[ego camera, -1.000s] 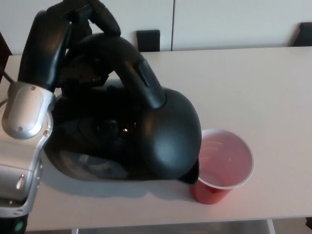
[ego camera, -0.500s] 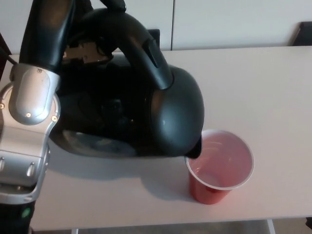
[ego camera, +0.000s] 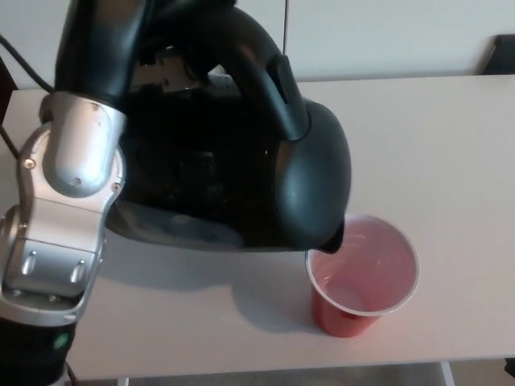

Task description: The robot walk towards a table in front and uses its left hand to pick up the pot from the base and pour water to the cup on the right hand side

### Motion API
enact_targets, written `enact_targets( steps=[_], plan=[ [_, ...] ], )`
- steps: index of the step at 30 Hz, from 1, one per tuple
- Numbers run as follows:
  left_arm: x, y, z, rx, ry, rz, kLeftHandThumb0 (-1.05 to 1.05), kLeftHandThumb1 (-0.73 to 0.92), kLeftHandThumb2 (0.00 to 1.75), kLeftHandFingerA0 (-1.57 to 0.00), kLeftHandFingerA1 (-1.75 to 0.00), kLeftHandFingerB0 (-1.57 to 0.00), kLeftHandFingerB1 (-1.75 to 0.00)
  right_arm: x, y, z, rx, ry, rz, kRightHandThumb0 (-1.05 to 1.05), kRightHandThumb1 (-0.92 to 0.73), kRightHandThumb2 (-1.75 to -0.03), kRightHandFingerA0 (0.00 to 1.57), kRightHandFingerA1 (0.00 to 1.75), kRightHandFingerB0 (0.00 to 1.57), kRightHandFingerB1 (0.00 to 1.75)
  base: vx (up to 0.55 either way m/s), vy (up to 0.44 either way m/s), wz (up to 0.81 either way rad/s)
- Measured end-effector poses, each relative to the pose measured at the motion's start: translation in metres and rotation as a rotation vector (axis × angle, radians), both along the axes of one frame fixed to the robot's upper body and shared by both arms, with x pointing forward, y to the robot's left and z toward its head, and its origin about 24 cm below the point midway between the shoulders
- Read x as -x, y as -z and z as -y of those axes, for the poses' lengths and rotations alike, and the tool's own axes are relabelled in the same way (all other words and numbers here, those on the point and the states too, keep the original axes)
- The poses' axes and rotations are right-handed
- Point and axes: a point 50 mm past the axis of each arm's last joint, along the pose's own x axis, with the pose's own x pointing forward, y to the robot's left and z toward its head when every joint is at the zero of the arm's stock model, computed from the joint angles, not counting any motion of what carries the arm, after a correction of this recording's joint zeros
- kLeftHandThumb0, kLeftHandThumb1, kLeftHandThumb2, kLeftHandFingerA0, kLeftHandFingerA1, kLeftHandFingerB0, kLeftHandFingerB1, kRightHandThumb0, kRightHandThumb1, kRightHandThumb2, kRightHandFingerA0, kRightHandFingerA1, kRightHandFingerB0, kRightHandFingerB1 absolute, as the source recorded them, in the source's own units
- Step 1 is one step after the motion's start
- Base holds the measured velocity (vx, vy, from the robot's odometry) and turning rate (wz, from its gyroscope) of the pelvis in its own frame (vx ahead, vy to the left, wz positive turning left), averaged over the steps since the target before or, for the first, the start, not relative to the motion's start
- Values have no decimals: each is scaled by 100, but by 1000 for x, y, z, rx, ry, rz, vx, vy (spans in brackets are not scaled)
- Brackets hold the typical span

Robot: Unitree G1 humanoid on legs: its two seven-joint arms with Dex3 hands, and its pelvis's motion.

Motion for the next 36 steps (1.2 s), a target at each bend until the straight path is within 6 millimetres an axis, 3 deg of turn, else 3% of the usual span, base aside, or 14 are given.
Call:
enact_targets(
  steps=[13, 14, 15, 16, 20, 26, 27, 28, 29, 30, 31, 32, 33, 36],
  plan=[
    [8, 3, 19, -160, 27, 145, -10, 52, 54, -90, -175, -67, -174, -1, 1, -1, 4, -6, -7, -45, -51, -74, 26, 50, 29, 51, 0, 0, 0],
    [9, 3, 20, -172, 27, 159, -13, 34, 79, -123, -140, -103, -129, -1, 1, -2, 4, -6, -8, -45, -50, -74, 27, 50, 29, 51, 0, 0, 0],
    [10, 3, 21, -185, 26, 174, -13, 34, 79, -123, -140, -103, -129, -1, 1, -2, 4, -7, -9, -45, -50, -74, 27, 50, 29, 51, 0, 0, 0],
    [11, 2, 22, -199, 24, 193, -11, 53, 54, -92, -175, -66, -173, -2, 1, -2, 4, -7, -10, -44, -50, -75, 26, 50, 29, 51, 0, 0, 0],
    [12, 3, 25, -245, 21, 250, -14, 53, 54, -89, -175, -67, -172, -2, 1, -2, 5, -8, -12, -37, -61, -58, 27, 41, 33, 45, 0, 0, 0],
    [15, 0, 29, -293, 27, 336, -17, 55, 54, -89, -175, -67, -173, -3, 1, -2, 10, -14, -16, -43, -51, -74, 26, 49, 28, 51, 0, 0, 0],
    [15, -1, 29, -308, 27, 356, -16, 55, 54, -92, -175, -64, -175, -4, 1, -2, 11, -15, -16, -37, -61, -57, 28, 41, 33, 45, 0, 0, 0],
    [15, -2, 30, -316, 27, 369, -20, 55, 55, -91, -175, -68, -174, -4, 1, -2, 11, -15, -16, -44, -50, -74, 26, 49, 29, 51, 0, 0, 0],
    [15, -2, 30, -337, 25, 388, -24, 36, 80, -130, -145, -105, -132, -4, 1, -3, 10, -15, -15, -40, -61, -57, 28, 41, 34, 45, 0, 0, 0],
    [15, -3, 30, -353, 24, 405, -24, 36, 80, -130, -145, -105, -132, -5, 1, -3, 11, -16, -15, -40, -61, -57, 28, 41, 34, 45, 0, 0, 0],
    [14, -5, 30, -369, 20, 422, -18, 49, 58, -100, -175, -71, -175, -5, 1, -3, 11, -16, -15, -40, -60, -57, 29, 42, 34, 45, 0, 0, 0],
    [13, -6, 29, -386, 16, 440, -26, 37, 85, -133, -145, -112, -134, -5, 1, -3, 11, -17, -14, -39, -61, -57, 29, 41, 34, 44, 0, 0, 0],
    [13, -8, 29, -396, 14, 452, -25, 38, 86, -132, -143, -112, -133, -5, 1, -3, 11, -17, -14, -44, -51, -75, 27, 50, 29, 51, 0, 0, 0],
    [12, -21, 30, -456, -4, 560, -22, 50, 65, -106, -175, -77, -173, -6, 1, -3, 12, -19, -14, -43, -51, -75, 26, 50, 29, 51, 0, 0, 0]
  ],
)
